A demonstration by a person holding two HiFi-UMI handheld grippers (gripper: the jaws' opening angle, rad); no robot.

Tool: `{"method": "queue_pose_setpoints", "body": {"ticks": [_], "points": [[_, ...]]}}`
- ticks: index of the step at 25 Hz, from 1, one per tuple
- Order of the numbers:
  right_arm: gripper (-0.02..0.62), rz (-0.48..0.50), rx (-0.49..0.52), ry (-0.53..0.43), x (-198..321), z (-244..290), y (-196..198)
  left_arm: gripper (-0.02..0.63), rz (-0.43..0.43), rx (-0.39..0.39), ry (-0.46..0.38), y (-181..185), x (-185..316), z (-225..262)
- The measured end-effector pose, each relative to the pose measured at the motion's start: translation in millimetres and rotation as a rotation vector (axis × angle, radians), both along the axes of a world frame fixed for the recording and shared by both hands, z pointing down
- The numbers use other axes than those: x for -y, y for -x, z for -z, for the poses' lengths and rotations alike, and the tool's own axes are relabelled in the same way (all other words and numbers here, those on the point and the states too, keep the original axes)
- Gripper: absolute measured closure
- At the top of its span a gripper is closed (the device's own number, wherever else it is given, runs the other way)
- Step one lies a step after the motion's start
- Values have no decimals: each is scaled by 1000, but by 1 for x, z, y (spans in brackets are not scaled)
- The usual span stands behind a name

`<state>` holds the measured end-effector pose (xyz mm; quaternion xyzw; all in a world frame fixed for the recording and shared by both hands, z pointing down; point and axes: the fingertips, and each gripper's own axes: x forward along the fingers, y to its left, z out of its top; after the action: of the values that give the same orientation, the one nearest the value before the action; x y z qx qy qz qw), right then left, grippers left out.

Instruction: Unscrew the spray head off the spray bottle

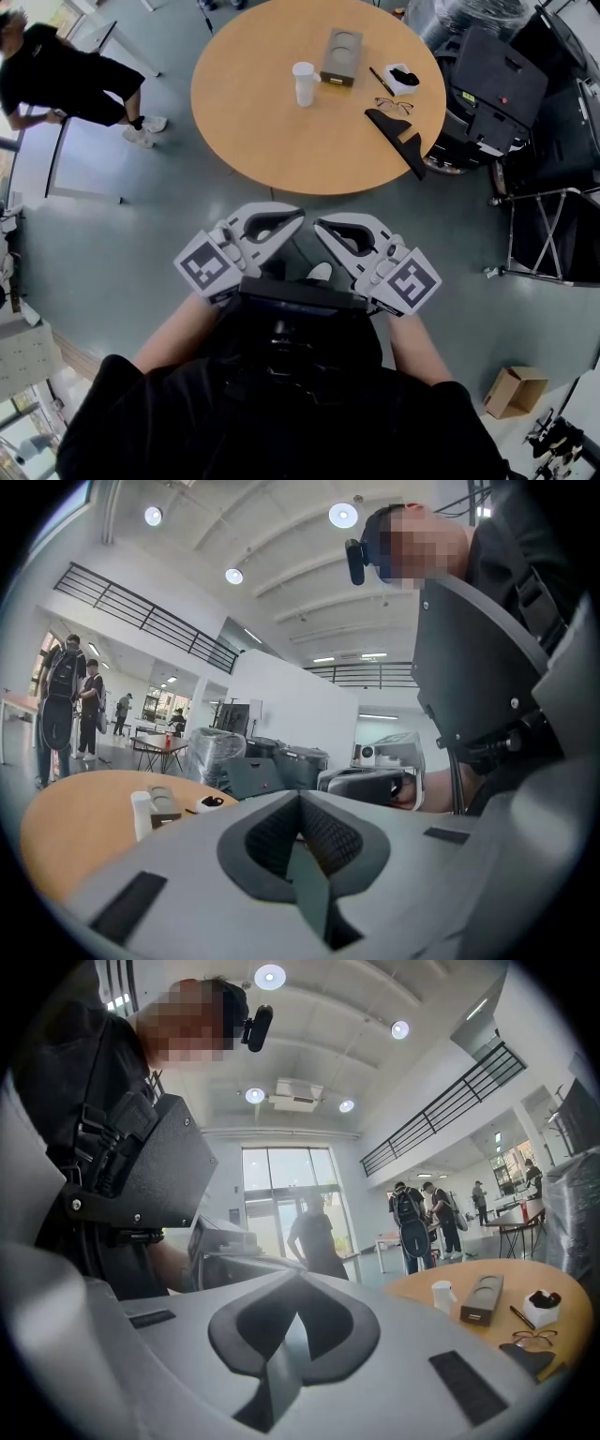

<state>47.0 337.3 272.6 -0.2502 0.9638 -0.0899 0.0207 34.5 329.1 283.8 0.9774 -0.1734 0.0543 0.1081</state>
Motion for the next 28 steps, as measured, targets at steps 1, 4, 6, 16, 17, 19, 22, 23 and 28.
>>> {"method": "queue_pose_setpoints", "body": {"ticks": [1,4,6,16,17,19,22,23,28], "points": [[595,-4,-9,6,3,-1,4,591,-6,-10,-4,2,5,1],[595,-32,-21,0,21,-2,16,589,-32,-24,-20,15,24,0],[595,-51,-31,-2,34,-1,28,591,-55,-30,-25,26,37,1],[595,-94,-111,52,103,-11,118,589,-106,-23,-49,122,111,0],[595,-92,-106,54,110,-7,131,589,-109,-23,-45,131,118,-1],[595,-97,-99,52,124,-4,153,591,-121,-26,-39,147,131,-4],[595,-115,-108,58,141,-7,177,591,-146,-41,-37,168,147,-7],[595,-120,-111,61,146,-7,185,591,-152,-45,-35,174,151,-7],[595,-146,-117,69,167,-6,215,591,-183,-44,-32,201,170,-8]]}}
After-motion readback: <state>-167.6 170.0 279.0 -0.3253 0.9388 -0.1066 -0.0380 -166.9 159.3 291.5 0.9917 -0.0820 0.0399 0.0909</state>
